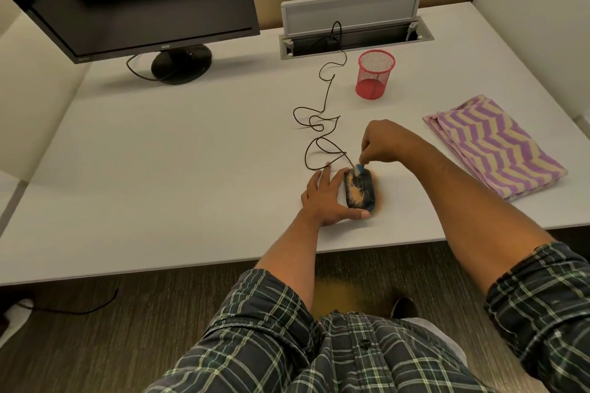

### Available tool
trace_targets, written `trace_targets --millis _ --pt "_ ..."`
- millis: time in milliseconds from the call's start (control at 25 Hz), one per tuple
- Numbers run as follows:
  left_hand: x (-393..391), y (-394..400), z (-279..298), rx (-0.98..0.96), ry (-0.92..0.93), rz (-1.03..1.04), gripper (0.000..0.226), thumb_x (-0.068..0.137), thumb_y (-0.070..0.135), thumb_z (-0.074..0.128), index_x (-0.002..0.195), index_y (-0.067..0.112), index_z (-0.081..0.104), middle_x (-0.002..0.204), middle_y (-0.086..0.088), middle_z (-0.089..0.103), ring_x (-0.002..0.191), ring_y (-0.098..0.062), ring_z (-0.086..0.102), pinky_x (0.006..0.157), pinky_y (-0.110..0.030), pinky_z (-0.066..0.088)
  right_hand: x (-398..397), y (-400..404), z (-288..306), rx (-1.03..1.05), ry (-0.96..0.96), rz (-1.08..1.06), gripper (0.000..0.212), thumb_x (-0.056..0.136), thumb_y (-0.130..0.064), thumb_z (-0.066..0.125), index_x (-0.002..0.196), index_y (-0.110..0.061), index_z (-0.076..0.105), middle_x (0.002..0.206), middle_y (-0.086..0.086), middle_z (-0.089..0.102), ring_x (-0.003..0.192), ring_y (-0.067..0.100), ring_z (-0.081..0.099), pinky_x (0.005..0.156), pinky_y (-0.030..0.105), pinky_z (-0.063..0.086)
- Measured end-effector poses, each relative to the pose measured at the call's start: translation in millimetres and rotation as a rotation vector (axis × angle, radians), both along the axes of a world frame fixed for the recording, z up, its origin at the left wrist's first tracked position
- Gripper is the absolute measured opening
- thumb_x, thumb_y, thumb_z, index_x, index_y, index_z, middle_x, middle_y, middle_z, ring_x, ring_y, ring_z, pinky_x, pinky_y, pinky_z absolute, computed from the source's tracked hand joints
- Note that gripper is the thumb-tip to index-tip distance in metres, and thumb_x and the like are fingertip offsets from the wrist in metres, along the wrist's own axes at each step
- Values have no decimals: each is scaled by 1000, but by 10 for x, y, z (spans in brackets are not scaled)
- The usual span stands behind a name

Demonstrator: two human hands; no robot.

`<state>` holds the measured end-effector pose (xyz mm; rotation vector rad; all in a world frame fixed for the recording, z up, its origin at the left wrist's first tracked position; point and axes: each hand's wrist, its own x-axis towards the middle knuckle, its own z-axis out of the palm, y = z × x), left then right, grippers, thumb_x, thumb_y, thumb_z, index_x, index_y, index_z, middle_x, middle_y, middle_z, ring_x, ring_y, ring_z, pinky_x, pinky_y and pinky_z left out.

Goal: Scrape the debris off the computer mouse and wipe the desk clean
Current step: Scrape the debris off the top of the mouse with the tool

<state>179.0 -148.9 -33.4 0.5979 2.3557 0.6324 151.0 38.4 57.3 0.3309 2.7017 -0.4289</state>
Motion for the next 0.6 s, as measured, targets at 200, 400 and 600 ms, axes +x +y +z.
trace_targets --millis 200,400,600 --pt "1 -5 17 -6 -2 -2 121 67 74 75 157 47 0 165 11 -22 152 -19 -19 120 -56 2 -61 -43 53 23 -32 35 20 75 -21 82 89 -7 79 87 7 73 81 21 67 61 28 50" --pt "2 -6 18 -2 -2 -1 121 66 74 76 157 47 1 165 11 -21 152 -19 -19 120 -55 1 -104 -16 74 59 19 0 22 74 -22 83 91 -8 79 85 7 72 80 24 67 68 34 56" --pt "-1 -7 12 0 -3 -6 121 67 74 76 157 47 0 165 11 -22 152 -19 -20 121 -55 1 -99 11 44 -20 -109 48 20 73 -21 84 86 -8 80 88 5 73 87 23 67 73 36 55"
